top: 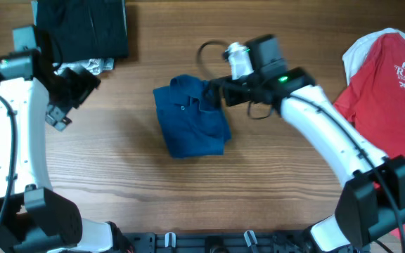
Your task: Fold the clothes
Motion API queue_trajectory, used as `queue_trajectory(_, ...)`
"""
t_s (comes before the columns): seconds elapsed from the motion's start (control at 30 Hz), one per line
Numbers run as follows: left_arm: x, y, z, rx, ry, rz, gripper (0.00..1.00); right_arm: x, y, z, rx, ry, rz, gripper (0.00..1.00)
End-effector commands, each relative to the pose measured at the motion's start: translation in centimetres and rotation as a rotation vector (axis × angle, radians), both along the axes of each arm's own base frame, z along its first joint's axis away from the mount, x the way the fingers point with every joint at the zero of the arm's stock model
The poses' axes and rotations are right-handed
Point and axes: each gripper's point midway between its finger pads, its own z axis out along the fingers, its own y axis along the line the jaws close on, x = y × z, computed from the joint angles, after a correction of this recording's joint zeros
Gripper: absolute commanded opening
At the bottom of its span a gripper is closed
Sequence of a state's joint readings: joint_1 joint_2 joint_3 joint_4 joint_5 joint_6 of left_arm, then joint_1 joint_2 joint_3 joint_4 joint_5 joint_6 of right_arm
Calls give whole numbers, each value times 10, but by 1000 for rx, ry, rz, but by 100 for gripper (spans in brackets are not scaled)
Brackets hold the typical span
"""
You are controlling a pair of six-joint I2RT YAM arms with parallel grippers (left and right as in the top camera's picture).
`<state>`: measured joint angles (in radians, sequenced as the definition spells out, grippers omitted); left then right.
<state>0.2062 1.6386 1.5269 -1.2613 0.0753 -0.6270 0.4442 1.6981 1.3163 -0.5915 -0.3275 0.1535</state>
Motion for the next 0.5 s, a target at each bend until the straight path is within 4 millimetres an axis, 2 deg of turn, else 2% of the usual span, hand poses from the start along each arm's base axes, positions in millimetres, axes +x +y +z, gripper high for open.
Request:
queue_trajectory(0.0,-18,-7,-50,-37,98,6,100,2,20,11,-182,-201,37,100)
queue_trajectory(0.07,-25,-14,-68,-72,116,1,100,-5,37,7,-180,-210,69,99)
queue_trajectory(0.1,-29,-16,-76,-83,127,1,100,-7,43,-2,-193,-198,72,100)
queue_trajectory(0.13,-32,-17,-81,-85,136,1,100,-7,43,-8,-206,-187,65,99)
queue_trajectory(0.2,-37,-18,-88,-89,152,1,100,-4,42,-35,-257,-151,61,99)
queue_trajectory(0.3,-34,-17,-88,-86,142,1,100,2,40,-55,-302,-145,66,99)
queue_trajectory(0.37,-34,-17,-88,-86,143,1,100,7,35,-62,-340,-155,44,95)
queue_trajectory(0.4,-34,-17,-88,-86,142,1,100,8,35,-61,-336,-159,43,89)
queue_trajectory(0.43,-34,-17,-88,-86,140,1,100,9,36,-61,-334,-163,41,75)
queue_trajectory(0.47,-34,-17,-88,-86,140,1,100,11,34,-61,-345,-172,30,41)
